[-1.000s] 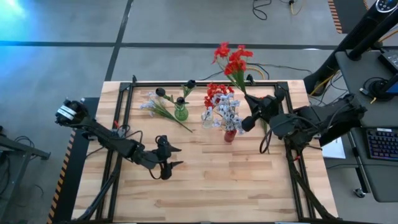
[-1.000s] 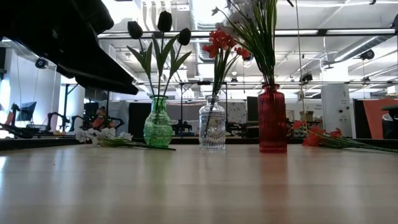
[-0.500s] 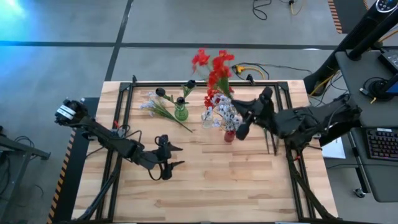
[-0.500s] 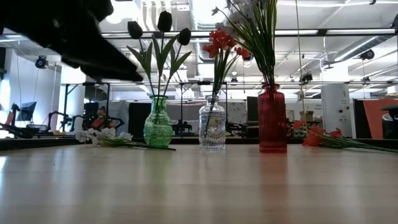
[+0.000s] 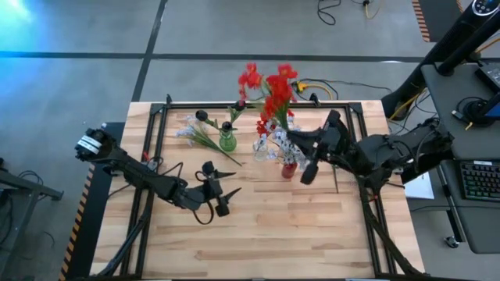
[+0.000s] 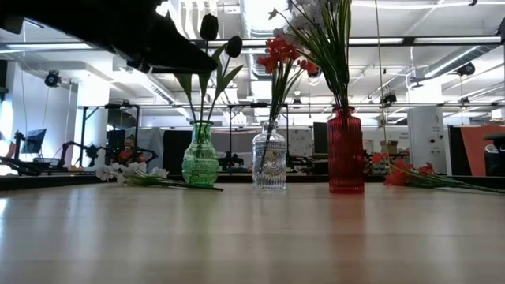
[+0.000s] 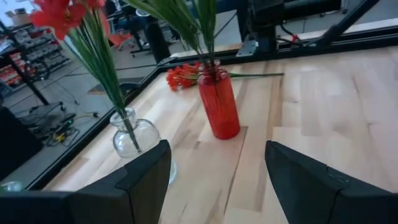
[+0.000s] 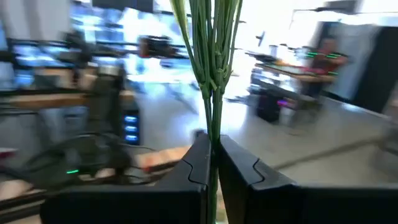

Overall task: Sort flowers into vase by color
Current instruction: Put the left orange flowers into the vase

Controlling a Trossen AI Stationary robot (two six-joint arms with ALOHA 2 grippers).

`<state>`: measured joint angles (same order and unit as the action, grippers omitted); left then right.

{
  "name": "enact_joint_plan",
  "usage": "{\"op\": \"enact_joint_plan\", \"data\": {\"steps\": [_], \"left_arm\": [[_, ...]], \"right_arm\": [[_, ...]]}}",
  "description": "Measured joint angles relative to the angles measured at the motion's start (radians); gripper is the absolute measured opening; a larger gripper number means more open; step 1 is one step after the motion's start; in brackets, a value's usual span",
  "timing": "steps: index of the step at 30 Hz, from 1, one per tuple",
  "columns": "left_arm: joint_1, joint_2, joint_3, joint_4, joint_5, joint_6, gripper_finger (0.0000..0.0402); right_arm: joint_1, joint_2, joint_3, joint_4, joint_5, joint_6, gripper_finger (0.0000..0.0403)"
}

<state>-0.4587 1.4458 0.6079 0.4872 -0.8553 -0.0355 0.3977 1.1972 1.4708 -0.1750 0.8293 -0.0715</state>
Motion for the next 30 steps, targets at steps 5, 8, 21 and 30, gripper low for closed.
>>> {"op": "enact_joint_plan", "data": {"steps": [5,8,21,30], "left_arm": [[-0.005,-0.088,0.000,-0.119,-0.025,0.002,0.0242],[-0.006,-0.154,0.000,-0.178,-0.025,0.020,0.0242],[-0.017,-0.398,-0.006,-0.340,0.194,0.037,0.0242],[-0.046,-0.452,-0.006,-0.276,0.428,0.045,0.0242]], "right_arm": [[0.000,0.018,-0.010,0.117,-0.166,-0.006,0.0012],[0.000,0.063,-0.017,0.195,-0.179,-0.036,0.0012],[0.060,0.331,-0.019,0.541,-0.182,-0.168,0.0012],[0.153,0.449,-0.019,0.669,-0.083,-0.218,0.0012]]}}
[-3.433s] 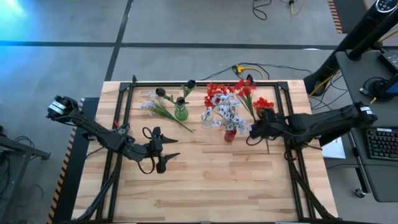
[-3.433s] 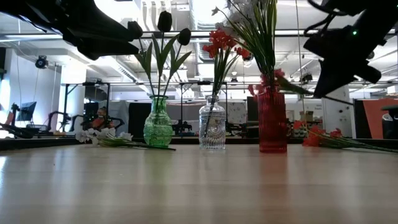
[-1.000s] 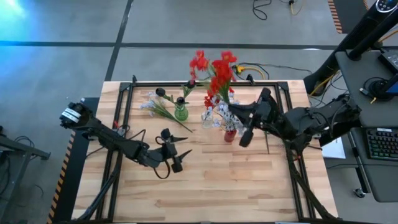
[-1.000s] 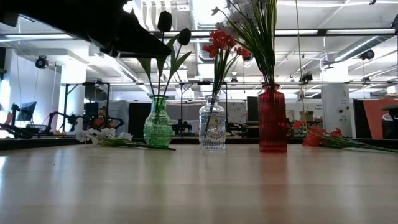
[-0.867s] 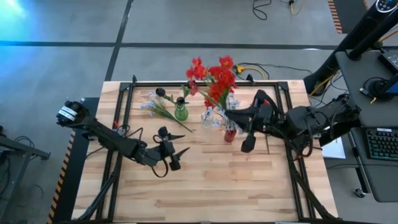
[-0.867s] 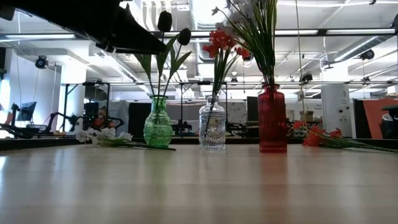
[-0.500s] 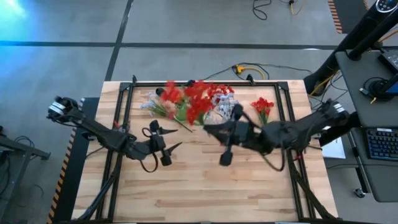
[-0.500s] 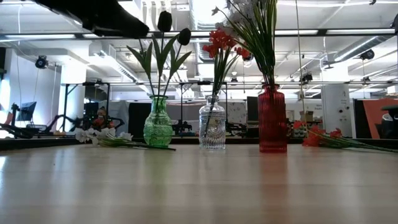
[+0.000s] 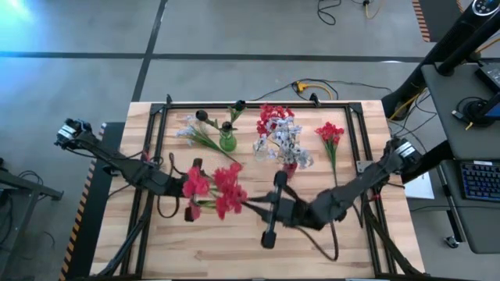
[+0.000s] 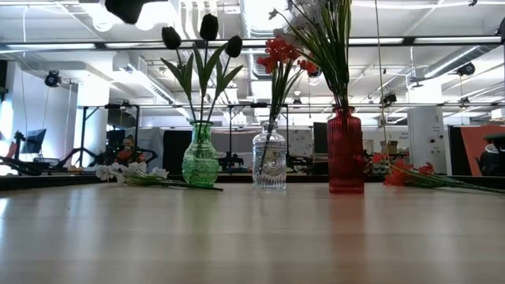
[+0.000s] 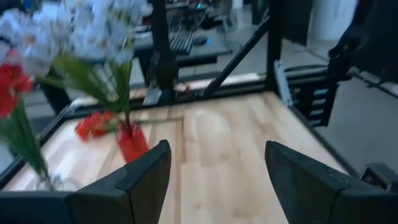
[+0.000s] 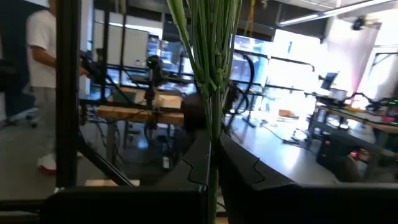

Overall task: Sort flowers into vase by color
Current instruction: Put the left orange flowers into the vase

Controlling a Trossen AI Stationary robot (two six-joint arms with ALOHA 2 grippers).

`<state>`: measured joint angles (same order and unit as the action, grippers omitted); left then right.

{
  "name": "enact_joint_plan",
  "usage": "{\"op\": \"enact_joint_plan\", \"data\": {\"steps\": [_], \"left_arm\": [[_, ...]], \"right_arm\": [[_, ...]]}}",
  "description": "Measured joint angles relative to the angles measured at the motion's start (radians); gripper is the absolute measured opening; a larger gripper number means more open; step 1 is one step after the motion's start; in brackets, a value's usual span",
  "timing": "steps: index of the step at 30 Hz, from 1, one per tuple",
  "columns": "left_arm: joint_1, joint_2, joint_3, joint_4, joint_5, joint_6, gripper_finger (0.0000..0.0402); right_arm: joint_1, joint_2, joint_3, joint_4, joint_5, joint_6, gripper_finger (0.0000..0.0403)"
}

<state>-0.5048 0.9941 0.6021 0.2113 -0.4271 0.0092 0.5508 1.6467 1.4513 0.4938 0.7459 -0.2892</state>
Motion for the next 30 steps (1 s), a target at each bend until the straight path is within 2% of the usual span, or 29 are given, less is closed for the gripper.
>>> {"op": "enact_joint_plan", "data": {"steps": [2,6,12,16,20,24,30], "left_arm": [[-0.013,-0.003,0.003,0.029,0.001,0.022,0.0242],[-0.038,-0.003,0.004,0.091,0.004,0.057,0.0242],[-0.054,0.000,0.004,0.164,0.106,0.072,0.0242],[-0.066,0.006,0.004,0.175,0.109,0.075,0.0242],[-0.075,0.034,0.002,0.218,0.114,0.095,0.0242],[-0.075,0.089,0.002,0.292,0.101,0.128,0.0242],[-0.074,0.176,0.002,0.434,0.083,0.178,0.0242]], "right_arm": [[0.021,0.021,0.000,0.010,0.039,-0.009,0.0012],[0.054,0.062,0.000,0.028,0.043,-0.001,0.0012],[0.069,0.105,-0.014,0.114,0.060,-0.027,0.0012],[0.071,0.119,-0.107,0.316,0.060,-0.102,0.0012],[0.079,0.115,-0.262,0.616,0.058,-0.167,0.0012],[0.070,0.134,-0.373,0.862,-0.072,-0.162,0.0012],[0.038,0.209,-0.373,0.931,-0.090,-0.202,0.0012]]}}
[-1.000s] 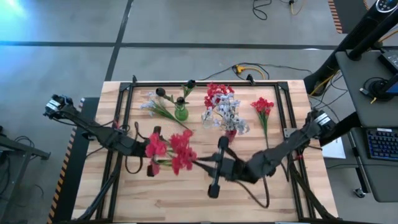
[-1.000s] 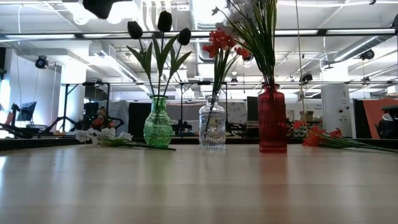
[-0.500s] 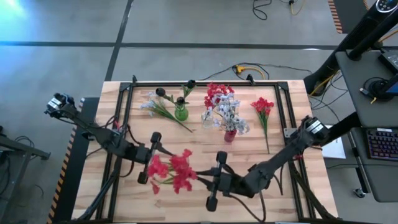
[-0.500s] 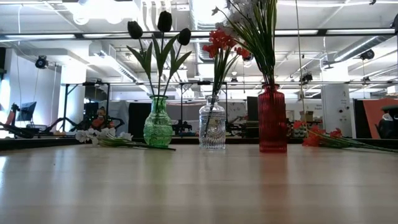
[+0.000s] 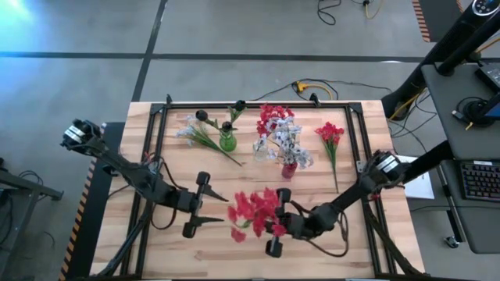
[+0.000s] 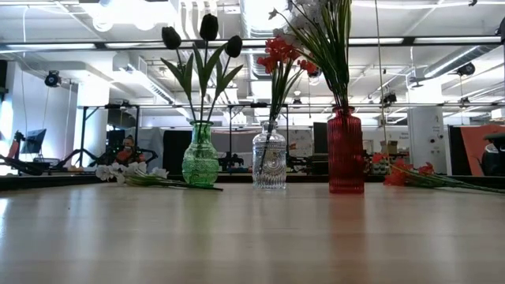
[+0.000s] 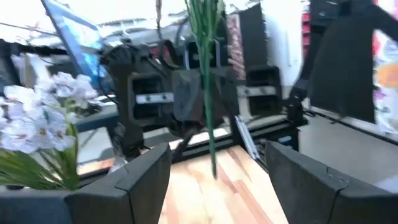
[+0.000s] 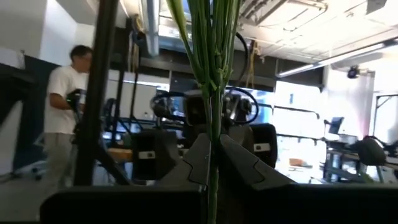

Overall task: Sort flowers into vase by color
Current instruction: Put the left orange flowers into the vase

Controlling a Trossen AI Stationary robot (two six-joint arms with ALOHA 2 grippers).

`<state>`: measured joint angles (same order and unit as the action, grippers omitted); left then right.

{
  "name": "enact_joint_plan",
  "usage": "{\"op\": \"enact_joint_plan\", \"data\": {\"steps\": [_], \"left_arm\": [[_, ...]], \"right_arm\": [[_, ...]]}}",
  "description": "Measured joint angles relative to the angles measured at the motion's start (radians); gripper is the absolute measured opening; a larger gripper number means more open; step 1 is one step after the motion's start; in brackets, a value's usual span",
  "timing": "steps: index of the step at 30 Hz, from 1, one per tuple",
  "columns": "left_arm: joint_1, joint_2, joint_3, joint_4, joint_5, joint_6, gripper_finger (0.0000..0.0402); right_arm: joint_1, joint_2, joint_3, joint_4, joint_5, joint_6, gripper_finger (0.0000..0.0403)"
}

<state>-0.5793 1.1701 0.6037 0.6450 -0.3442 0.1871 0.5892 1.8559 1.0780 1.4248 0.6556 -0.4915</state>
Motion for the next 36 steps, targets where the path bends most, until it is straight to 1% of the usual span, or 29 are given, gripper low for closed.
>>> {"op": "enact_joint_plan", "data": {"steps": [4,6,8,12,18,22,24,26,36], "left_arm": [[0.002,0.048,0.006,0.029,-0.083,0.007,0.0242],[0.004,0.074,0.011,0.039,-0.093,0.007,0.0242],[0.003,0.103,0.022,0.066,-0.092,0.006,0.0242],[0.002,0.154,0.042,0.073,-0.083,0.002,0.0242],[0.002,0.205,0.072,0.072,-0.015,-0.017,0.0242],[0.002,0.219,0.082,0.071,-0.010,-0.039,0.0235],[0.002,0.225,0.084,0.066,-0.012,-0.046,0.0218],[0.002,0.226,0.084,0.062,-0.013,-0.047,0.0191],[0.003,0.224,0.084,0.041,-0.016,-0.050,0.0021]], "right_arm": [[-0.007,0.050,0.067,-0.007,-0.002,-0.033,0.0012],[-0.007,0.079,0.099,-0.007,-0.001,-0.068,0.0012],[-0.008,0.111,0.132,-0.012,0.002,-0.089,0.0012],[-0.012,0.161,0.197,-0.011,0.069,-0.160,0.0012],[-0.014,0.197,0.256,-0.022,0.078,-0.222,0.0012],[-0.014,0.200,0.272,-0.039,0.077,-0.218,0.0012],[-0.015,0.201,0.273,-0.039,0.078,-0.216,0.0012],[-0.015,0.201,0.272,-0.043,0.078,-0.214,0.0012],[-0.016,0.199,0.271,-0.043,0.077,-0.201,0.0013]]}}
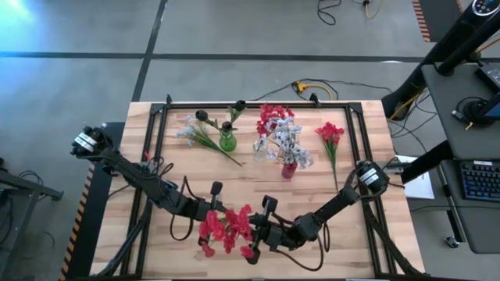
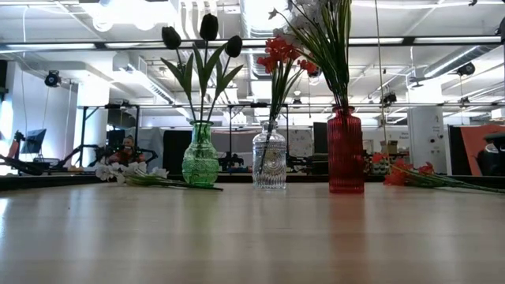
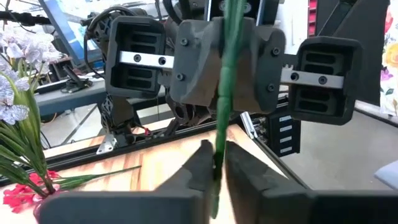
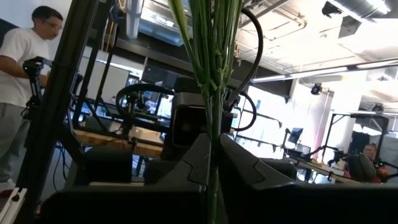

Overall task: Sort flowers into vase by color
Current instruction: Put the left orange flowers into the vase

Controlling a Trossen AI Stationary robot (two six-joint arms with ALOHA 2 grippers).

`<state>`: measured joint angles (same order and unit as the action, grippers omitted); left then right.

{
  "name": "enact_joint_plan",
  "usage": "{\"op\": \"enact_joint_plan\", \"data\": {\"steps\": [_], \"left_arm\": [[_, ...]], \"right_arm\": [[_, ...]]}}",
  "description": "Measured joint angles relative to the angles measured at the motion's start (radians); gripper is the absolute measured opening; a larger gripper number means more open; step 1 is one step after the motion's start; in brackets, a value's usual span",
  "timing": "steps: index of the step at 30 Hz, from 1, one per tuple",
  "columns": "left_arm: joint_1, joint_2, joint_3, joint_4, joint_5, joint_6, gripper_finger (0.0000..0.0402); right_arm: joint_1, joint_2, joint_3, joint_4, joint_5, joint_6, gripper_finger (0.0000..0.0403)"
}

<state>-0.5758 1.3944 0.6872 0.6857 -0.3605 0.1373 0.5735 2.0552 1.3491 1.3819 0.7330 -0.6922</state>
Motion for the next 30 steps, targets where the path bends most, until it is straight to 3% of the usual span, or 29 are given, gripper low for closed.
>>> {"op": "enact_joint_plan", "data": {"steps": [9,21,30], "left_arm": [[0.000,-0.006,0.000,-0.021,-0.052,0.000,0.0004],[0.000,-0.045,-0.001,-0.167,-0.122,-0.013,0.0002],[0.000,-0.049,-0.001,-0.248,-0.180,-0.042,0.0002]], "right_arm": [[0.000,-0.009,0.000,-0.014,0.058,0.003,0.0021],[0.023,-0.039,0.000,-0.018,0.205,-0.054,0.0153],[0.038,-0.093,0.000,-0.169,0.211,0.008,0.0194]]}}
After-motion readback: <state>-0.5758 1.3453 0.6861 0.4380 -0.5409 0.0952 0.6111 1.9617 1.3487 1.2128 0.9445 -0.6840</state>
